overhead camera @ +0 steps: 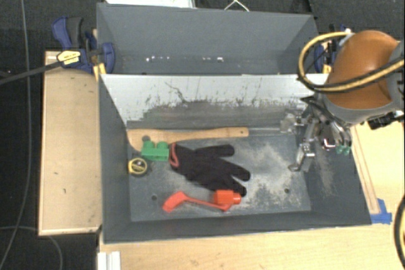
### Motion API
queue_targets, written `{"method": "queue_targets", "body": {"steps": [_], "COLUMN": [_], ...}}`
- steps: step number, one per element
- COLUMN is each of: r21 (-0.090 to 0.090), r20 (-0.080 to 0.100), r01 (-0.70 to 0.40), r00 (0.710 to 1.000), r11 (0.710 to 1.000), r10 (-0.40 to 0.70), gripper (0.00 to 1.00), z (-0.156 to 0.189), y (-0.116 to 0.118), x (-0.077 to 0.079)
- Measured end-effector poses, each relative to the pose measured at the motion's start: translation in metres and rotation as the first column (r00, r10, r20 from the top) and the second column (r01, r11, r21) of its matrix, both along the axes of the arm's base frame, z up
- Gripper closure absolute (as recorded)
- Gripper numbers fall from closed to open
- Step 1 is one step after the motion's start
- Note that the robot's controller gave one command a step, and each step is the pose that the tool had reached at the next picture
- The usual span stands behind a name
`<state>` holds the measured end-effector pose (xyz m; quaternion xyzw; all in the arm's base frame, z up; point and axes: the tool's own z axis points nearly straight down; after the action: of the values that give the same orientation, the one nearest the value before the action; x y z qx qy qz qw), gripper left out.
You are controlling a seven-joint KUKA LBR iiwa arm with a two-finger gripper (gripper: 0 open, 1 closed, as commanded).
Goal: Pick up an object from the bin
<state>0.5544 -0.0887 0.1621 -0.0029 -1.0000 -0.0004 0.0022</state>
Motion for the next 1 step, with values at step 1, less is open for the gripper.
{"method": "queue_targets", "body": {"steps": [1], "r21": [-0.001], "r20": [0.008], "r01": [-0.005], "r00": [1.0], "r11": [1.0], "r10": [0.005], "gripper": [0.0], "z": [0.0047], "y": [0.0007], "x": [0.0015]}}
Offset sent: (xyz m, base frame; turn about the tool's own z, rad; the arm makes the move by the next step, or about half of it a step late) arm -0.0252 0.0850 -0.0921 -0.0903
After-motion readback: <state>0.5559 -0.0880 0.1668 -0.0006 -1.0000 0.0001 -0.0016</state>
